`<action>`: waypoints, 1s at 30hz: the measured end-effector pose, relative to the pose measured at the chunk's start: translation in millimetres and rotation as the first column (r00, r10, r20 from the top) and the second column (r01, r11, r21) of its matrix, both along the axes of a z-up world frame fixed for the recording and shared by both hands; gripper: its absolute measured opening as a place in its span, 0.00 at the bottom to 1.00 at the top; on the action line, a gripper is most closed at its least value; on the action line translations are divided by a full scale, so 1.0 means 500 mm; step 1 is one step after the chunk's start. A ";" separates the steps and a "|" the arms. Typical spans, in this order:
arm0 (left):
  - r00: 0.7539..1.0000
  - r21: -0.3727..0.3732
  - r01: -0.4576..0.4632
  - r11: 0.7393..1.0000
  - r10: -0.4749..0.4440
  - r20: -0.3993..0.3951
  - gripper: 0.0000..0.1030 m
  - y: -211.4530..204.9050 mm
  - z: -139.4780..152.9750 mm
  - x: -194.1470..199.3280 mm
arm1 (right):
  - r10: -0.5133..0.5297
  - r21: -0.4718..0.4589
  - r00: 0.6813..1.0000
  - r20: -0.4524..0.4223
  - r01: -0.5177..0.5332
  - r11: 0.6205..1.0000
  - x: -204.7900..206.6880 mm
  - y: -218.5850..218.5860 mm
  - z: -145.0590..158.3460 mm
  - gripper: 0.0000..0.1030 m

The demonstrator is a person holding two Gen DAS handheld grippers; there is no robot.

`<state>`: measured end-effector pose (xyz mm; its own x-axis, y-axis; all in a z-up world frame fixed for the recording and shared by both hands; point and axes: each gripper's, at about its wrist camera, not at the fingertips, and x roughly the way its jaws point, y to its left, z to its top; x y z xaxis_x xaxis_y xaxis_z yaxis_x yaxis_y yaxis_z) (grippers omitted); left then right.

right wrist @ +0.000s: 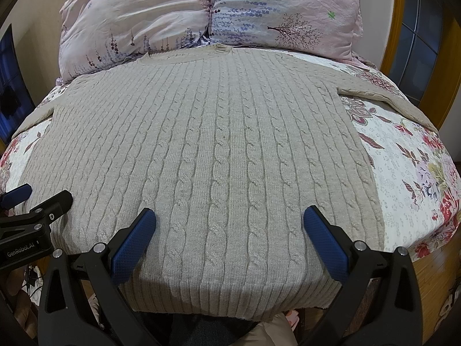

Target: Fold small clothes

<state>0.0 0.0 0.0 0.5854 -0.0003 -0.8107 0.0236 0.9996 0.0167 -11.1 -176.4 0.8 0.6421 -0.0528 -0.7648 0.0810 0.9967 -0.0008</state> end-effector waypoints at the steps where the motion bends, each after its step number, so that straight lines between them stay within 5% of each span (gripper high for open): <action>1: 1.000 0.000 0.000 1.000 0.000 0.000 0.98 0.000 0.000 0.000 | 0.000 0.000 1.000 0.000 0.000 1.000 0.000 0.000 0.000 0.99; 30: 1.000 0.001 0.003 1.000 -0.003 -0.008 0.98 0.000 0.000 0.001 | 0.004 -0.007 0.999 0.046 -0.004 1.000 -0.011 -0.003 0.004 0.99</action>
<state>0.6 -0.2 0.1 0.5788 -0.0012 -0.8155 0.0267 0.9995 0.0175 -16.4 -178.2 2.7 0.6772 -0.0553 -0.7337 0.0773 0.9970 -0.0039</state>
